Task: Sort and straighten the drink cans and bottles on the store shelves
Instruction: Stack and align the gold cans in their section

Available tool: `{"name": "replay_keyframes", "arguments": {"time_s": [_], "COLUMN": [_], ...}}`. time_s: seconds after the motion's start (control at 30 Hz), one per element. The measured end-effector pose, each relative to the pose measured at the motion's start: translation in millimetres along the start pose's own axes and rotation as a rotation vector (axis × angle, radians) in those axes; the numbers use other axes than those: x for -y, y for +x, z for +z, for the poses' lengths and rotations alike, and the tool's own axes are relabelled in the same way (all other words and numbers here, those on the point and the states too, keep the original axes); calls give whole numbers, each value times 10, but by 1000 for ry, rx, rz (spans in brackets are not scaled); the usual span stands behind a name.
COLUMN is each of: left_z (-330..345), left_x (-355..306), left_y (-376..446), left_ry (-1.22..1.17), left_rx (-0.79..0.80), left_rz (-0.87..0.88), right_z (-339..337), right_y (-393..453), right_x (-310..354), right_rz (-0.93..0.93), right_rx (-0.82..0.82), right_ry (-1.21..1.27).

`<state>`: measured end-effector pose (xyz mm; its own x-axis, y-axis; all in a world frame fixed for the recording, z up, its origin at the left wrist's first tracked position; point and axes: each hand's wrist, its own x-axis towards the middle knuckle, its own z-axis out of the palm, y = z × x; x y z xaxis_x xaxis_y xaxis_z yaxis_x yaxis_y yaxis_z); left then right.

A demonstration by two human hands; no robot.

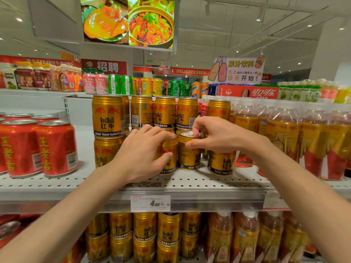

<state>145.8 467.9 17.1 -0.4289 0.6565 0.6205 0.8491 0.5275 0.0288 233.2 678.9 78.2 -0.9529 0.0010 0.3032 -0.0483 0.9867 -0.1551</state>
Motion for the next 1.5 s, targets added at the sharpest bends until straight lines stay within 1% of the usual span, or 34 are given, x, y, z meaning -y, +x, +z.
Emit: {"name": "replay_keyframes", "arguments": {"time_s": [0.1, 0.3, 0.43, 0.5, 0.67, 0.77, 0.9, 1.03, 1.1, 1.27, 1.5], "left_z": [7, 24, 25, 20, 19, 11, -15, -52, -52, 7, 56], "left_x": [4, 0, -8, -11, -15, -15, -4, -80, -170, -266, -243], "left_y": [0, -4, -10, -9, -9, -20, -6, 68, 148, 283, 267], "left_ry": [12, 19, 21, 20, 31, 22, 34, 91, 82, 34, 17], "left_rx": [-5, -6, -3, 0, 7, 13, 48, 54, 47, 149, 139], "left_rz": [3, 1, -1, -4, -4, -1, 9, 30, 41, 39, 32], "right_z": [-2, 46, 76, 84, 96, 60, -70, -101, -69, -24, 67], "right_y": [-58, -108, -104, -112, -157, -202, -355, -536, -585, -605, -554], "right_x": [44, 24, -23, -22, 4, -34, -182, -342, -376, -424, -364], "right_rz": [0, 12, -9, -13, -23, -2, 28, 88, 103, 74, 25], "right_rx": [-64, -130, -80, -83, -110, -87, -131, -71, -37, -88, -144], "right_ry": [-10, -17, 73, 97, 37, 86, 56, -31, -10, 23, 27]}}
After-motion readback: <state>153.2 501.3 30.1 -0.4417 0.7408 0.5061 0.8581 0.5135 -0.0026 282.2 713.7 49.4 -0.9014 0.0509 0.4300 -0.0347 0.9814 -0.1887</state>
